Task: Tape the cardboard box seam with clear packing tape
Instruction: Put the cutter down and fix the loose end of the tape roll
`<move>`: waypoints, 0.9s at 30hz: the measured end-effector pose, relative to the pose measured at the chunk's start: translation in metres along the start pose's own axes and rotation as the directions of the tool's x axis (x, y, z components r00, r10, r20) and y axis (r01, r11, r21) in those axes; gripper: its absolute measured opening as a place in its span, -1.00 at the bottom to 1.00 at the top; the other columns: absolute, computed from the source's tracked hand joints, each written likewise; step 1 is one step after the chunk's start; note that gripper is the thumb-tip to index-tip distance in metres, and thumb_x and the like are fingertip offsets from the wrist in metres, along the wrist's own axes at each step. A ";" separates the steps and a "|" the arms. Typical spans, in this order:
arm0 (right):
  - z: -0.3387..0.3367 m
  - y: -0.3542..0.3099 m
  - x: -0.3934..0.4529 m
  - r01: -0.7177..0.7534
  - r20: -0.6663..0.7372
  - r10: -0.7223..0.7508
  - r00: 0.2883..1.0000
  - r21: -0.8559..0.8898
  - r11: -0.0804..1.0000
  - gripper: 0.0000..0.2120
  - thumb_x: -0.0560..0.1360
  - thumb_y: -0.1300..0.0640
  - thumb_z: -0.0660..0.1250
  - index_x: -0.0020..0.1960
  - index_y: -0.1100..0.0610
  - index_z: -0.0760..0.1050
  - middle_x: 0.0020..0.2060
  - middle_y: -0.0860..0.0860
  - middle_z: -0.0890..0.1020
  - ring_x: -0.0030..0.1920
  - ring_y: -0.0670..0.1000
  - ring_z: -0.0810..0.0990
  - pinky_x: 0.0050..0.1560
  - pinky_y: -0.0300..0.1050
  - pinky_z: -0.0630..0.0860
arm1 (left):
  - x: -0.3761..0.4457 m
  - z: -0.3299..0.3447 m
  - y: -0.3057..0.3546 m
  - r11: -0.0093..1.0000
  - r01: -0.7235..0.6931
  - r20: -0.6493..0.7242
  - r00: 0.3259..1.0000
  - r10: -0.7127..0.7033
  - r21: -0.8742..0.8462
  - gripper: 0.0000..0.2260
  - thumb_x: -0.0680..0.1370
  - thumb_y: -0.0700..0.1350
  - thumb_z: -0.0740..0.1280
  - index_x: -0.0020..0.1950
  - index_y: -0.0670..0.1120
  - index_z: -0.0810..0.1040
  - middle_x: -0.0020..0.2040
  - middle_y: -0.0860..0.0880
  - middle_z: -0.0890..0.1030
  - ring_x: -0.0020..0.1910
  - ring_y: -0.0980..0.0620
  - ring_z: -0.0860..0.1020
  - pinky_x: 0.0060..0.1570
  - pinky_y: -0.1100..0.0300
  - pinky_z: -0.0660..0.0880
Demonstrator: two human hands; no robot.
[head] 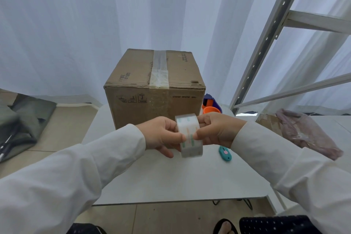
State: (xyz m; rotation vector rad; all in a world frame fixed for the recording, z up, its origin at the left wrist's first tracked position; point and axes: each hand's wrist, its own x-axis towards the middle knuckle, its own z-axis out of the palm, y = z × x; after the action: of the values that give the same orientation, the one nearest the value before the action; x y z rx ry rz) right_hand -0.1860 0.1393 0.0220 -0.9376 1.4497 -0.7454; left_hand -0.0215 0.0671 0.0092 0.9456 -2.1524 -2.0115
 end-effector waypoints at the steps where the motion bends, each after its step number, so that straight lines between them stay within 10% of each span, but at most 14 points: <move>1: -0.001 0.000 0.000 0.002 -0.005 -0.002 1.000 0.023 1.000 -0.60 0.45 0.48 0.23 0.27 0.29 0.40 -0.15 0.00 0.63 -0.14 -0.01 0.62 -0.22 -0.23 0.61 | 0.000 0.000 0.000 1.000 -0.008 0.008 1.000 0.008 -0.007 -0.85 0.53 -0.27 0.28 -0.16 -0.08 0.57 -0.27 0.03 0.66 -0.36 0.22 0.64 -0.49 0.35 0.53; 19: -0.038 0.036 -0.005 -0.063 0.036 0.065 0.997 -0.054 0.997 -0.65 0.46 0.46 0.24 0.12 0.11 0.47 0.01 0.06 0.63 0.03 0.07 0.62 0.00 -0.10 0.58 | 0.028 0.021 -0.004 1.000 0.016 0.094 0.995 -0.014 -0.018 -0.81 0.48 -0.34 0.32 0.05 -0.16 0.60 -0.07 -0.09 0.66 -0.21 0.11 0.65 -0.26 0.31 0.60; 24: -0.056 0.053 -0.011 -0.056 -0.103 0.054 0.993 -0.017 0.998 -0.65 0.45 0.44 0.27 0.12 0.08 0.46 0.02 0.02 0.62 0.05 0.06 0.60 0.02 -0.08 0.57 | 0.051 0.031 0.001 0.981 0.062 0.080 0.994 -0.078 0.184 -0.82 0.50 -0.22 0.34 0.07 -0.07 0.58 0.03 -0.08 0.64 -0.06 0.08 0.61 0.05 0.21 0.56; 27: -0.066 0.064 -0.008 -0.075 -0.272 -0.018 0.962 -0.326 0.942 -0.61 0.45 0.36 0.33 0.24 0.17 0.42 0.07 0.09 0.59 0.06 0.04 0.55 0.09 -0.11 0.49 | 0.063 0.027 -0.004 0.916 0.117 0.004 0.992 -0.128 0.385 -0.71 0.51 -0.12 0.32 0.22 -0.13 0.54 -0.01 -0.04 0.61 -0.03 0.06 0.59 0.07 0.18 0.52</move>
State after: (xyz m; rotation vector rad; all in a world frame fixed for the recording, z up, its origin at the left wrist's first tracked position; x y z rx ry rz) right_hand -0.2592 0.1720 -0.0237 -1.0992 1.8695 -0.6336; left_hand -0.0828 0.0628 -0.0219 1.1240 -2.6269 -1.6837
